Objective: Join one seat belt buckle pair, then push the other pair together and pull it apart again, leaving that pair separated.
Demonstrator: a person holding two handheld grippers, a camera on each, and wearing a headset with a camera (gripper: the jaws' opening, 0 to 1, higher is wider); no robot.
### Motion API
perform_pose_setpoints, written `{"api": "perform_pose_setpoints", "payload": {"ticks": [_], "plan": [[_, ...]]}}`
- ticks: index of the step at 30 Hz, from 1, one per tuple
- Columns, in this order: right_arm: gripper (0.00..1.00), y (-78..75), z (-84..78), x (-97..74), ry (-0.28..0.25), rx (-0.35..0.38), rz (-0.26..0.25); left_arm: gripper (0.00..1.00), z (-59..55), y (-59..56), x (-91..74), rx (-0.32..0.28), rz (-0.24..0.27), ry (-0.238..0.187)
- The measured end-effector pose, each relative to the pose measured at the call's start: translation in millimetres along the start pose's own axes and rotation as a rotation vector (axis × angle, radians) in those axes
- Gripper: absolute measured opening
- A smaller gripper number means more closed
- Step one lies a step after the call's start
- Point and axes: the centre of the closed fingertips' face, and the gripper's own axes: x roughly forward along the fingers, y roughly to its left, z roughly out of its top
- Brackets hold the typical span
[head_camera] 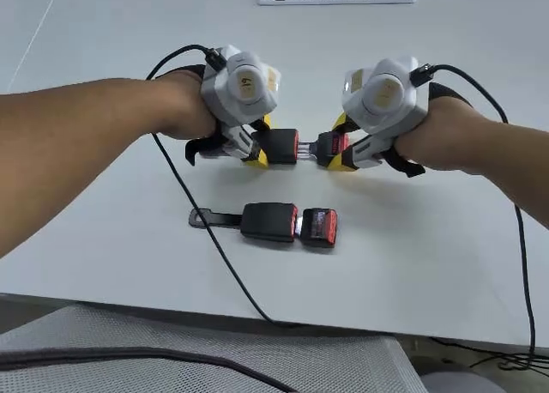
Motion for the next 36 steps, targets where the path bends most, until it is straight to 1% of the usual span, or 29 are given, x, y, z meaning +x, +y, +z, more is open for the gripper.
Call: {"api": "perform_pose_setpoints", "payload": {"ticks": [1, 2, 6, 10, 12, 14, 18, 19, 21, 23, 24, 25, 27, 29, 31, 33, 34, 35, 36], "plan": [[0.33, -0.1, -5.2, -1.9, 0.018, 0.006, -0.004, 0.33, 0.1, -0.2, 0.1, 0.002, 0.0, 0.001], [0.33, -0.5, -7.9, -5.8, 0.008, 0.011, -0.01, 0.33, 0.1, -0.5, 0.0, 0.001, 0.0, 0.004], [0.33, 2.5, -23.7, -18.3, 0.02, 0.017, -0.018, 0.33, -0.2, -0.5, 0.0, 0.001, 0.0, 0.003], [0.33, 4.5, -44.3, -33.3, 0.058, 0.016, -0.034, 0.33, -0.3, -0.1, 0.0, -0.003, 0.002, 0.002], [0.34, 4.1, -56.0, -40.4, 0.086, 0.014, -0.053, 0.33, 0.1, -0.1, 0.1, -0.007, 0.005, 0.002], [0.34, 5.9, -63.3, -45.3, 0.091, 0.016, -0.056, 0.33, 0.0, 0.3, 0.2, -0.006, 0.008, -0.003], [0.34, 7.6, -80.3, -57.0, 0.123, 0.022, -0.073, 0.33, -0.1, 1.6, 0.9, 0.0, 0.013, -0.011], [0.34, 8.0, -83.4, -59.4, 0.128, 0.027, -0.076, 0.33, -2.4, 4.9, 2.8, -0.003, 0.015, -0.008], [0.35, 9.3, -87.2, -62.1, 0.138, 0.031, -0.078, 0.33, -2.4, 5.6, 3.5, -0.001, 0.018, -0.003], [0.35, 9.7, -89.8, -63.6, 0.144, 0.04, -0.084, 0.33, -1.1, 5.5, 4.0, 0.036, 0.029, 0.013], [0.36, 10.2, -89.8, -64.1, 0.139, 0.034, -0.088, 0.33, -0.1, 5.0, 4.3, 0.057, 0.036, 0.022], [0.36, 9.4, -90.2, -63.9, 0.141, 0.036, -0.089, 0.33, 0.5, 4.7, 4.8, 0.055, 0.038, 0.03], [0.37, 7.0, -90.5, -64.2, 0.143, 0.044, -0.104, 0.33, 0.6, 5.3, 4.4, 0.034, 0.049, 0.055], [0.41, 4.2, -90.3, -64.6, 0.138, 0.042, -0.12, 0.33, 1.3, 4.7, 4.0, 0.032, 0.057, 0.068], [0.43, 1.8, -91.4, -65.6, 0.127, 0.067, -0.136, 0.33, 1.1, 3.5, 2.8, 0.041, 0.067, 0.075], [0.45, -0.6, -93.3, -67.2, 0.115, 0.104, -0.16, 0.33, 1.0, 3.1, 1.1, 0.039, 0.09, 0.075], [0.46, -0.6, -96.3, -69.6, 0.12, 0.116, -0.172, 0.34, 0.6, 2.8, -0.7, 0.058, 0.108, 0.071], [0.46, -0.9, -97.0, -71.8, 0.118, 0.124, -0.186, 0.34, -1.3, 1.2, -1.9, 0.079, 0.109, 0.081], [0.46, -1.5, -96.2, -74.2, 0.104, 0.138, -0.204, 0.36, -2.4, -0.1, -2.7, 0.075, 0.117, 0.081]]}}
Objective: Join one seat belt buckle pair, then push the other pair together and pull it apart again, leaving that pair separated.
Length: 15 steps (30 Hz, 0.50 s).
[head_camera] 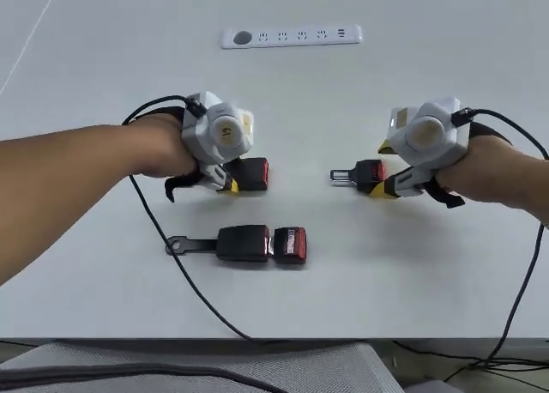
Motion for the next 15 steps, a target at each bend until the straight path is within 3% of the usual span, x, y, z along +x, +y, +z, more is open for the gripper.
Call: {"api": "perform_pose_setpoints", "payload": {"ticks": [2, 5, 9, 13, 15], "plan": [[0.49, 2.1, 6.5, -8.2, -0.06, 0.062, -0.02, 0.4, -3.8, 0.2, -5.1, -0.008, 0.033, -0.003], [0.55, 6.3, 11.7, -24.6, -0.113, 0.088, -0.065, 0.45, -6.5, 2.5, -20.2, -0.085, 0.093, -0.052], [0.57, 21.3, 18.4, -43.6, -0.165, 0.122, -0.085, 0.48, -10.4, 0.9, -45.3, -0.181, 0.149, -0.114], [0.63, 41.1, 23.9, -60.9, -0.214, 0.154, -0.112, 0.54, -11.0, -11.5, -76.9, -0.307, 0.208, -0.223], [0.66, 55.8, 27.0, -66.2, -0.244, 0.187, -0.094, 0.57, -13.7, -23.7, -89.9, -0.348, 0.227, -0.264]]}}
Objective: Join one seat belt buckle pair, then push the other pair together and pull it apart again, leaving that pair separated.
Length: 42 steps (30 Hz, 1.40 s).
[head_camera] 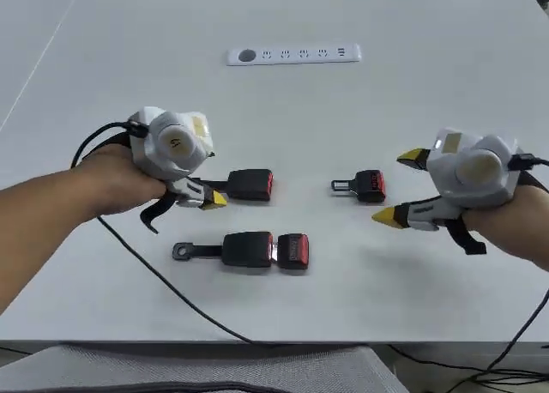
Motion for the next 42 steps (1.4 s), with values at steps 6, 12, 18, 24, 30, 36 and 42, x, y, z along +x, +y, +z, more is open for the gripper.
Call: {"api": "perform_pose_setpoints", "payload": {"ticks": [6, 12, 18, 24, 30, 36, 42], "plan": [[0.79, 31.8, 2.9, -15.2, -0.036, 0.042, 0.026, 0.65, -21.1, -24.3, -36.2, -0.098, 0.053, -0.047], [0.9, 41.9, -2.3, -32.2, -0.043, 0.092, 0.007, 0.81, -46.4, -45.7, -65.2, -0.216, 0.099, -0.072], [1.0, 38.4, -8.4, -48.3, -0.056, 0.132, -0.051, 0.93, -62.1, -48.9, -82.9, -0.312, 0.156, -0.096], [1.0, 32.0, -12.9, -52.8, -0.05, 0.179, -0.099, 1.0, -75.0, -49.0, -93.8, -0.344, 0.201, -0.109], [1.0, 25.5, -8.9, -57.1, -0.069, 0.218, -0.133, 1.0, -73.7, -52.9, -97.7, -0.328, 0.185, -0.115], [1.0, 25.1, -10.7, -54.6, -0.059, 0.24, -0.119, 1.0, -74.9, -51.2, -96.1, -0.341, 0.182, -0.109], [1.0, 28.2, -5.4, -52.9, -0.055, 0.234, -0.097, 1.0, -74.9, -49.3, -95.1, -0.348, 0.185, -0.107]]}}
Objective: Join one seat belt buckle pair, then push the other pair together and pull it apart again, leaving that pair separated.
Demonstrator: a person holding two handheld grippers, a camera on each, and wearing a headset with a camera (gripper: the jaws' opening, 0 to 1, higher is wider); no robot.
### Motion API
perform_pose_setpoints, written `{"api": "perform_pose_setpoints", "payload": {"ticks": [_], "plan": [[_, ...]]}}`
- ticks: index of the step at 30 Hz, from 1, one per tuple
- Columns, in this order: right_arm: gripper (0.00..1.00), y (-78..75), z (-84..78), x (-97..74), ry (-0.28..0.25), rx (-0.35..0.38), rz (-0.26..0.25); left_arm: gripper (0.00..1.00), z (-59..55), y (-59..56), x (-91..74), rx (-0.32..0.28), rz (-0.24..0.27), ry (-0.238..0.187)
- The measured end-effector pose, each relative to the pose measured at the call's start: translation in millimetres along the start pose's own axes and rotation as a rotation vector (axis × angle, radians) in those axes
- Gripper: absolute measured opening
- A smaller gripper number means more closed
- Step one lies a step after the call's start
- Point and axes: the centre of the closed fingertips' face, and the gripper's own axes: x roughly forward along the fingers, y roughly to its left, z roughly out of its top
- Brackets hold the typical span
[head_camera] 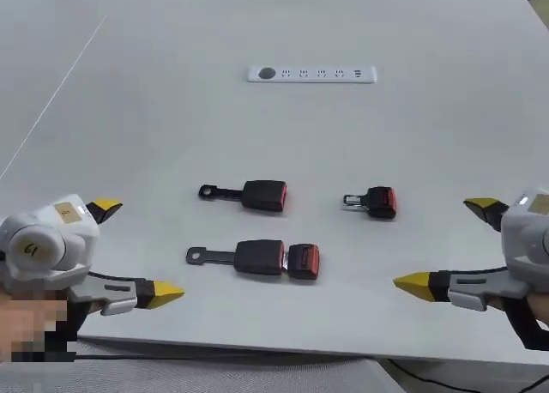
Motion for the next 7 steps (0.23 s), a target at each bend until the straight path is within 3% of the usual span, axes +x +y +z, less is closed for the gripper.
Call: {"api": "perform_pose_setpoints", "payload": {"ticks": [7], "plan": [[1.0, 5.3, -0.5, 7.0, 0.002, 0.012, 0.018, 1.0, -1.1, -2.7, -0.3, 0.01, -0.004, 0.011]]}}
